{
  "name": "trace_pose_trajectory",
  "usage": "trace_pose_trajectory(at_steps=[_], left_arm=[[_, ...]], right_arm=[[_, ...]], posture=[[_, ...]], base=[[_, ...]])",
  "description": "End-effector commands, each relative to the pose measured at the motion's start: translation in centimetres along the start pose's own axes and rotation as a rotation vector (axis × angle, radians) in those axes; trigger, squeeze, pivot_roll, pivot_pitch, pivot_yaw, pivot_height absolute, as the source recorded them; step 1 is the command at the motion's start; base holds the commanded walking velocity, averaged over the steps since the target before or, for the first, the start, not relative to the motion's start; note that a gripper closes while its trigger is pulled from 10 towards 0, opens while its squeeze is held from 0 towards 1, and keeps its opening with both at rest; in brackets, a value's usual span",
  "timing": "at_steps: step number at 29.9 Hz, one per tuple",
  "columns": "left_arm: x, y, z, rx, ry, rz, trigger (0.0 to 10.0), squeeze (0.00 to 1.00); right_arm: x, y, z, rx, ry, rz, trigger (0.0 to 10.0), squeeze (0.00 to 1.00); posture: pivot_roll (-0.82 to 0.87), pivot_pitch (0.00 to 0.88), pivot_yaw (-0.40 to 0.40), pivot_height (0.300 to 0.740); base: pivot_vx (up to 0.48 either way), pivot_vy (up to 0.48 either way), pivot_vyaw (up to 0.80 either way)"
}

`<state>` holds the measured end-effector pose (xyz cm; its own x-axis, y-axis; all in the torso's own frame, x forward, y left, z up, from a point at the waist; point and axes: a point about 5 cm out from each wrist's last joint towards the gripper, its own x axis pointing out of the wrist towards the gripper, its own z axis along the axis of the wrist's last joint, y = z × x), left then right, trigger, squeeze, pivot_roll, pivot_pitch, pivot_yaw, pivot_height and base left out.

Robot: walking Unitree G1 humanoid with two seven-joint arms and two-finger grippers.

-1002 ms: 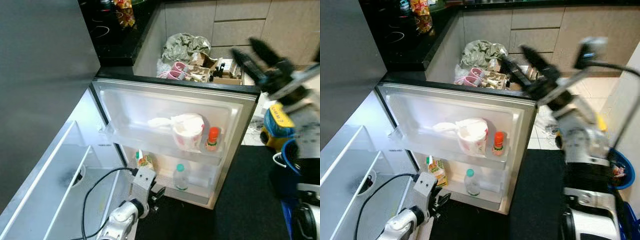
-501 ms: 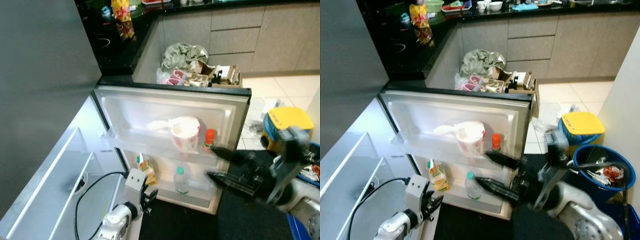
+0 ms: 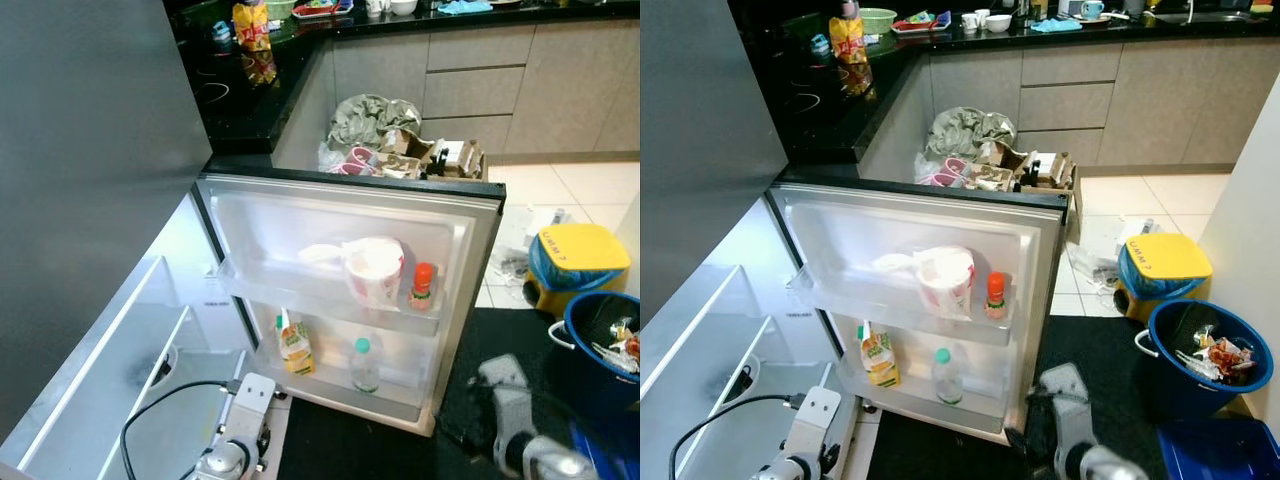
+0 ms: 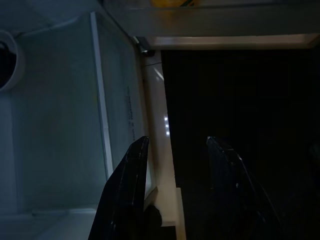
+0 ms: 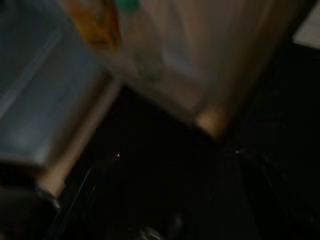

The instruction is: Restocking fridge

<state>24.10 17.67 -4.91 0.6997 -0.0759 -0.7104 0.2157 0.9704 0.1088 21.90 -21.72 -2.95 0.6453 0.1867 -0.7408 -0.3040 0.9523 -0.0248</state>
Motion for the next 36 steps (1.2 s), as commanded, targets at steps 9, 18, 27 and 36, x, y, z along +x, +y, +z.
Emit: trace_pose_trajectory(at_steps=[9, 18, 27, 36], left_arm=[[-0.5, -0.6, -2.6, -0.051, 0.044, 0.011, 10.0, 0.00], [-0.5, -1.5, -2.2, -0.054, 0.003, -0.068, 10.0, 0.00], [-0.3, -1.6, -1.7, -0.044, 0.002, -0.062, 10.0, 0.00], [-0.3, -1.7, -1.4, -0.051, -0.010, -0.066, 10.0, 0.00]], right_arm=[[0.5, 1.5, -5.9, 0.025, 0.110, -0.194, 10.0, 0.00], [0.1, 1.6, -7.6, 0.103, 0.114, -0.271, 10.0, 0.00], [-0.2, 2.3, -9.1, 0.068, 0.147, -0.266, 10.0, 0.00], [-0.1, 2.4, -9.1, 0.071, 0.137, -0.252, 10.0, 0.00]], posture=[[-0.06, 0.000, -0.005, 0.726], [-0.07, 0.000, 0.030, 0.726], [-0.09, 0.000, 0.042, 0.726], [-0.08, 0.000, 0.037, 0.726]], base=[[0.000, 0.000, 0.00], [0.000, 0.000, 0.00], [0.000, -0.182, 0.00], [0.000, -0.299, 0.00]])
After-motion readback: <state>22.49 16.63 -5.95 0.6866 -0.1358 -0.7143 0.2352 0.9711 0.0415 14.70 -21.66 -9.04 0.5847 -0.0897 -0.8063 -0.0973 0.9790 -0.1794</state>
